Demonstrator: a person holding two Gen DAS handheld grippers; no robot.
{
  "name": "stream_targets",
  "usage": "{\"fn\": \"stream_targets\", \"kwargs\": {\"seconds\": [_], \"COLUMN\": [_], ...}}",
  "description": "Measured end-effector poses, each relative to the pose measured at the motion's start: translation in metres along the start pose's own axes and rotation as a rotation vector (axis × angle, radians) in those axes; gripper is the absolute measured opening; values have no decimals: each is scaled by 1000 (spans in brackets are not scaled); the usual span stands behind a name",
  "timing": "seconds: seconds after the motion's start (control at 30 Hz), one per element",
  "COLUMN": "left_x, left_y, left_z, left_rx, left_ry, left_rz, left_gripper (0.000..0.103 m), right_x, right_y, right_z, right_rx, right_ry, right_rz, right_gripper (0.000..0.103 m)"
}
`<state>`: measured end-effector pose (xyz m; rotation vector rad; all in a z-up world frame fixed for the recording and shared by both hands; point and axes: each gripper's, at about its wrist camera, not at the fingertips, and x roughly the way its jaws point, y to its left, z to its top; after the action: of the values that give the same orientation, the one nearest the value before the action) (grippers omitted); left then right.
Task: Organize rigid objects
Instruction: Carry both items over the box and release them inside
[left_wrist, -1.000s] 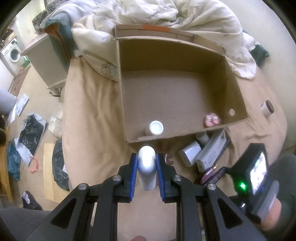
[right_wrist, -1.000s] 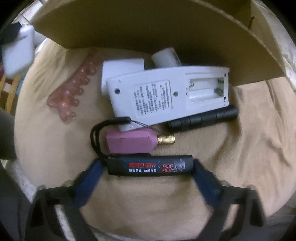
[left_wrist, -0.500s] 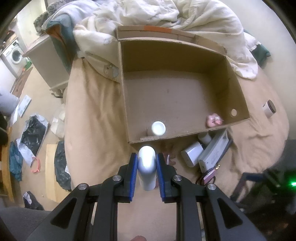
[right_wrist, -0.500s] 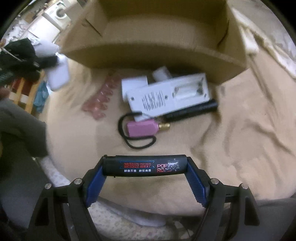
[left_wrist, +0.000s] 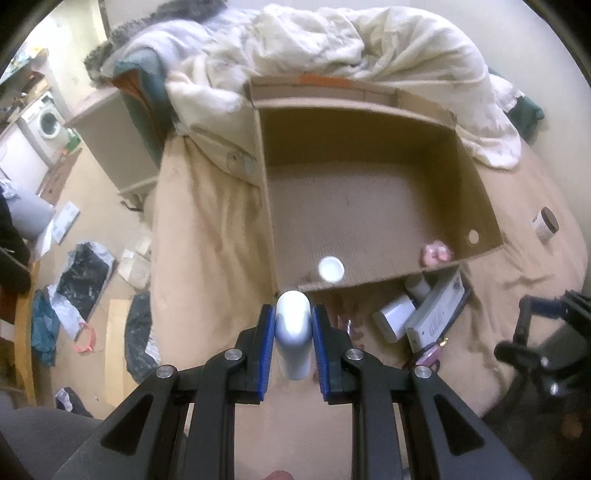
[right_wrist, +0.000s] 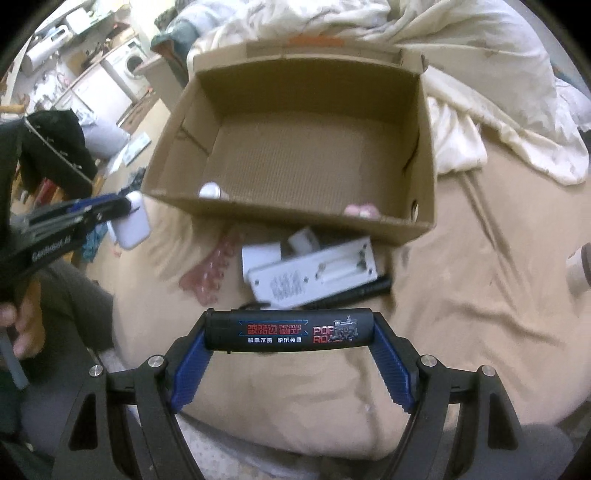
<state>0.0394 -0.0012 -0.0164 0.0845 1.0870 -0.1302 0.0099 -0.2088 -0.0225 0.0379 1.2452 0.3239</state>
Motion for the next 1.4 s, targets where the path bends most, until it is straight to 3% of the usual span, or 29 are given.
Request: {"fn": "stream_targets", "kwargs": {"seconds": [0.23,0.5,0.63,0.73,0.9,1.4], "left_x": [-16,-14,2,25,52,79], "left_y": [3,-24,-44,-55,-61,-53], "left_z": [13,57,76,82,82,70], "left_rx": [-17,72,139,175,171,154], "left_ry": [-70,-105,-131,-119,-110,-36], "left_rz": [33,27,57,63,62,99], "left_gripper": [19,19,19,19,19,19], "right_x": [-1,9,23,42,49,65], "right_y": [-12,-27,-28,-30,-26,-36], "right_z": [28,74,78,76,77,75], "right_rx": [8,55,29,61,24,54], "right_ry": [-51,-133,-203,-144,-144,-80], "right_rz": [16,26,-49,-43,-66,-84], "right_gripper": [85,85,85,85,85,85]}}
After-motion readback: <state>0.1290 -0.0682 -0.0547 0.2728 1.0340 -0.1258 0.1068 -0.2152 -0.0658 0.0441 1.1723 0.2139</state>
